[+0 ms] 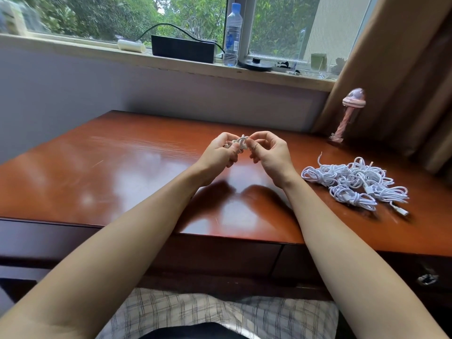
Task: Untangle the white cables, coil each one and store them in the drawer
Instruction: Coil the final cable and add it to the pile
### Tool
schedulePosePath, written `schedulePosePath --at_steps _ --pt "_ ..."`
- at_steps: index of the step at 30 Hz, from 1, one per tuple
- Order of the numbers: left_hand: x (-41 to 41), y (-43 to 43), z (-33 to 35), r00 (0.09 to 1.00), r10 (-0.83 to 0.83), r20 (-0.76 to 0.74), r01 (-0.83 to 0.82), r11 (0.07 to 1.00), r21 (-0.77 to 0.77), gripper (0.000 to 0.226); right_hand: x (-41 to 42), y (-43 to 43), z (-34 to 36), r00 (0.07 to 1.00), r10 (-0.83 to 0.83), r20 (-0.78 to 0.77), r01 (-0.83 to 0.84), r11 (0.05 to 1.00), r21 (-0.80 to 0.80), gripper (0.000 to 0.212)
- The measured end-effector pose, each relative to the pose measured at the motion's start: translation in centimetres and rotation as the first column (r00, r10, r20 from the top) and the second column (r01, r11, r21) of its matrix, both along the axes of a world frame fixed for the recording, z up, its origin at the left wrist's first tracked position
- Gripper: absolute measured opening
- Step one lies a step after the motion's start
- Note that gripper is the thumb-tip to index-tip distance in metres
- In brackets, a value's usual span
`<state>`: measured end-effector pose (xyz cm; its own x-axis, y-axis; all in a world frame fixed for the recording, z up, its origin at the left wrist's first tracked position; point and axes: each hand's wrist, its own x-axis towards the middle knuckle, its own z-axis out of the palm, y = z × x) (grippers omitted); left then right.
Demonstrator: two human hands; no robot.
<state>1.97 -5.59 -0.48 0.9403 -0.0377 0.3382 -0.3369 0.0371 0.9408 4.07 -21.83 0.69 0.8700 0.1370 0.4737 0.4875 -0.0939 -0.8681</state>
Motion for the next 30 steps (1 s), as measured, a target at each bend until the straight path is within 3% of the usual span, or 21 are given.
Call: schedulePosePath --at_steps 10,22,30 --pt "-0.24 0.02 0.08 0.994 0.057 0.092 -0.068 0.99 0.127 0.014 -0.39 0.3 -0.02 0.999 0.033 -0.012 -0.032 0.999 0.028 0.026" --pt "-0.02 -0.02 0.43 0.993 0.108 0.057 -0.106 0.994 -0.034 0.008 -0.41 0.85 -0.41 0.991 -0.062 0.117 0.076 0.991 -0.114 0.021" --pt "0.17 0.26 0.58 0.977 0.209 0.046 -0.206 0.976 -0.069 0.012 0.1 0.51 -0.42 0.997 -0.027 0.074 0.037 0.991 -0.132 0.013"
